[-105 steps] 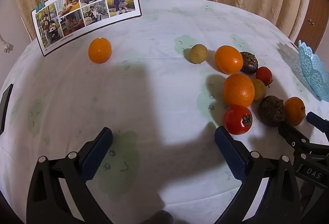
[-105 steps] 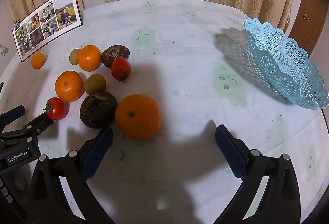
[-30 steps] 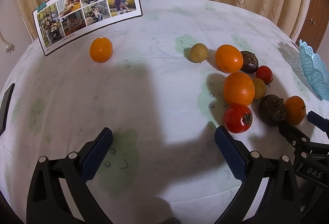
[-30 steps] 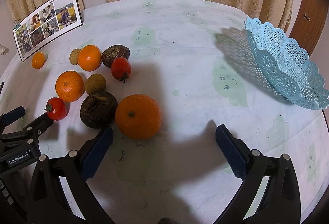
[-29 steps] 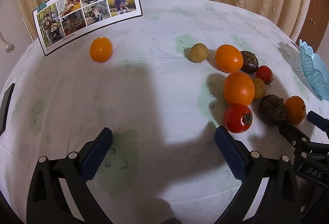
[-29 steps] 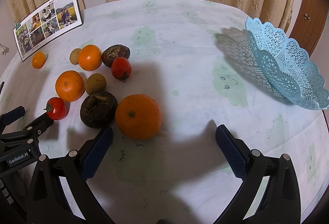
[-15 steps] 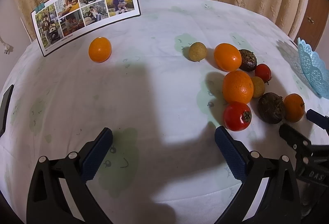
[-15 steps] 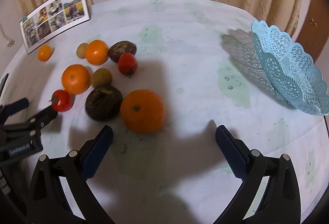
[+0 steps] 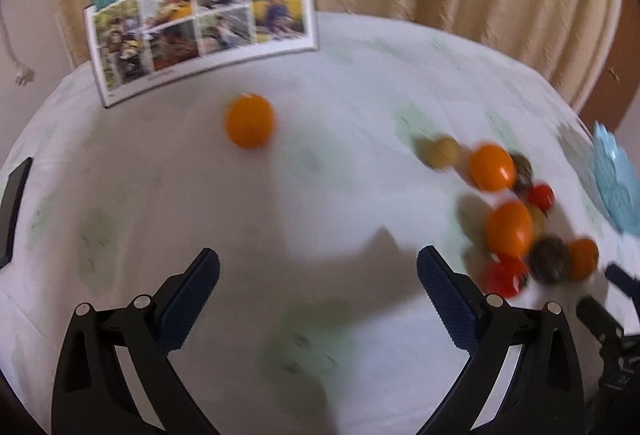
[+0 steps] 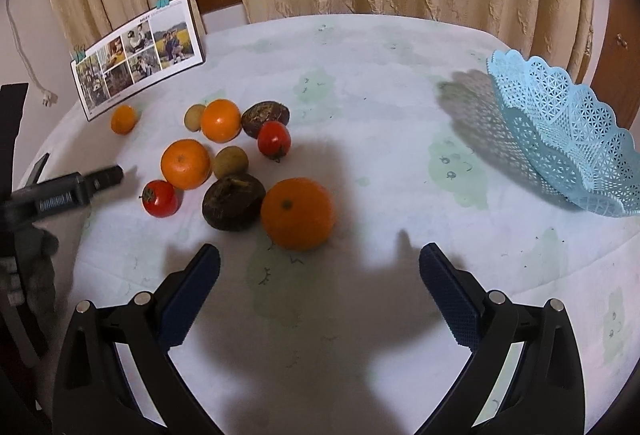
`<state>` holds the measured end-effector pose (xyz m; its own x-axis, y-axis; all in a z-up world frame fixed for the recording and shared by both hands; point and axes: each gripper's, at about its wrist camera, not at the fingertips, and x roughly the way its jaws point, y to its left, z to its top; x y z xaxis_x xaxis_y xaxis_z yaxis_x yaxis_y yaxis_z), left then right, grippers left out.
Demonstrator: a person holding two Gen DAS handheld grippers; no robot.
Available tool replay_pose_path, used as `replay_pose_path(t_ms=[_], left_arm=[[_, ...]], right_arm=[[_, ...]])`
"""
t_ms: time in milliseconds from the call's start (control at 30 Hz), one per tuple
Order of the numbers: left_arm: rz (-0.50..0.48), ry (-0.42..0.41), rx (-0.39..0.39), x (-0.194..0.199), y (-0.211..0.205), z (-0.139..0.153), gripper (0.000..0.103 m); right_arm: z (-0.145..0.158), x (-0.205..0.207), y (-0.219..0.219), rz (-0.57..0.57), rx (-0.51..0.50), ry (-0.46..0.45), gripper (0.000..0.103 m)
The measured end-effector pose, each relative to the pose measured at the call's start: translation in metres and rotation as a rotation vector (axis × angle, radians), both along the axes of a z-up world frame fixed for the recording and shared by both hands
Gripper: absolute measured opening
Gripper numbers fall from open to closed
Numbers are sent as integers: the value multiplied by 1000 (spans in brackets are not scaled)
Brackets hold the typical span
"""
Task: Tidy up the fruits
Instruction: 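Grasp the small orange with the left gripper while the right gripper grasps the large orange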
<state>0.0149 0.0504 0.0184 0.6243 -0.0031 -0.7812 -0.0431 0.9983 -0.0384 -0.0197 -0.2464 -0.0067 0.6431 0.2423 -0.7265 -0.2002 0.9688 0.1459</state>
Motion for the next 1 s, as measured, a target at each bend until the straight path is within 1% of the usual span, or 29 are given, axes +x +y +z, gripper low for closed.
replay_pose_path(t_ms=[100,300,400,433,467,533,600,667,700,767,800,833,867,933,1000], left_arm=[[31,-33,48,12,13,9,98],[61,-65,83,40,29,19,98],[69,-58,96,60,35,15,97],[69,-49,97,66,36,11,93],[65,-37,88,72,39,8,87],[57,-16,63,81,42,2,81],[64,1,59,89,44,-3,76],[58,15,45,93,45,-8,64],[53,23,33,95,46,-10,63],[53,14,38,94,46,-10,54],[54,13,37,94,46,-9,46],[59,11,33,93,47,-9,39],[59,10,21,92,48,-9,37],[65,13,2,90,51,-8,37],[66,9,-1,89,50,-7,37]], right_arm=[[1,1,-3,-4,6,-5,101],[4,2,-10,-16,19,-13,101],[6,3,-12,-21,22,-19,101],[6,3,-12,-21,21,-19,101],[6,3,-12,-21,21,-19,101],[6,3,-11,-19,22,-19,101],[5,4,-10,-15,20,-17,101],[5,4,-8,-12,17,-17,100],[5,5,-7,-10,16,-16,99],[5,6,-6,-7,16,-14,93],[5,7,-5,-5,20,-10,92],[5,8,-4,-3,23,-7,88],[5,9,-4,-2,26,-4,84],[4,12,-2,1,27,4,80],[3,14,1,4,23,8,77]])
